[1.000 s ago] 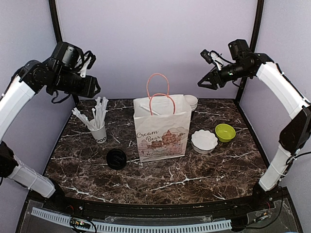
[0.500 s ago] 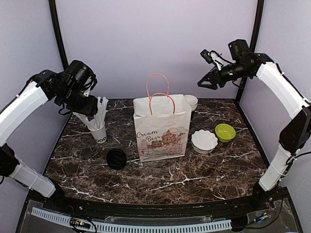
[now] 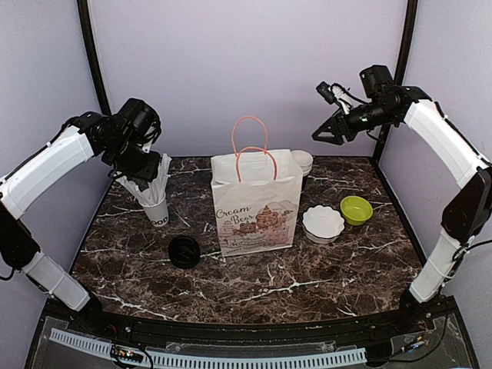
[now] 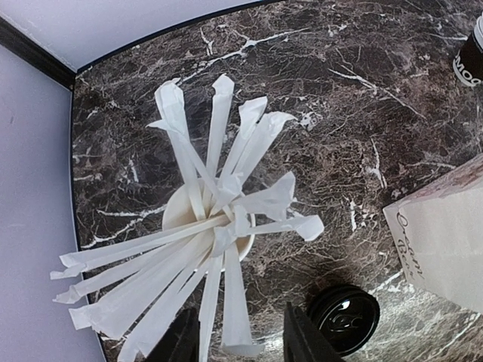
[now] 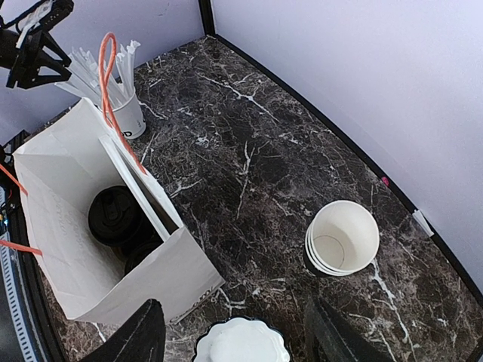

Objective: Pack the takeout coffee

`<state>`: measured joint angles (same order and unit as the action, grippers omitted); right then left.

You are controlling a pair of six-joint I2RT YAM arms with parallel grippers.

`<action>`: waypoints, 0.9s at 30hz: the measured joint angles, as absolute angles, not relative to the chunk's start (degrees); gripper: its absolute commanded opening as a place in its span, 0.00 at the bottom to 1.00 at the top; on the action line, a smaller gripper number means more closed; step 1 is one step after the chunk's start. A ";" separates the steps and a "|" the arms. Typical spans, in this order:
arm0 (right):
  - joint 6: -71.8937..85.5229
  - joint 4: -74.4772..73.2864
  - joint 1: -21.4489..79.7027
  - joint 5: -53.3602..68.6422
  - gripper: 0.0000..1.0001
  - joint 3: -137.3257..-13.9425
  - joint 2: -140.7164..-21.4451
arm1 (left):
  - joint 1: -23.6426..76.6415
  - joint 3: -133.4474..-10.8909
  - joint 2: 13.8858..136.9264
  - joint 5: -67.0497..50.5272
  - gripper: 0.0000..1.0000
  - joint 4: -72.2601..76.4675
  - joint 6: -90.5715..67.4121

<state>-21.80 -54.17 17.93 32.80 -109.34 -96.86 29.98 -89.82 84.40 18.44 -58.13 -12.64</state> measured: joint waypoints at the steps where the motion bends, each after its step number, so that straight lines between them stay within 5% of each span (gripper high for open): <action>1: -21.80 -54.15 17.93 32.80 0.63 -109.25 -96.86 | 29.89 -89.82 84.73 18.41 0.31 -57.98 -12.56; 11: -21.87 -54.00 17.93 32.82 0.63 -109.10 -96.86 | 29.74 -92.20 85.38 18.33 0.01 -60.60 -12.53; 27: -21.93 -55.24 17.93 33.52 0.64 -110.89 -97.82 | 29.74 -123.57 83.90 16.32 0.00 -71.22 -12.64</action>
<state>-21.93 -55.24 17.93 33.52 -110.89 -97.82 29.74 -123.57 83.90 16.32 -71.22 -12.64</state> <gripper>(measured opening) 0.635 0.022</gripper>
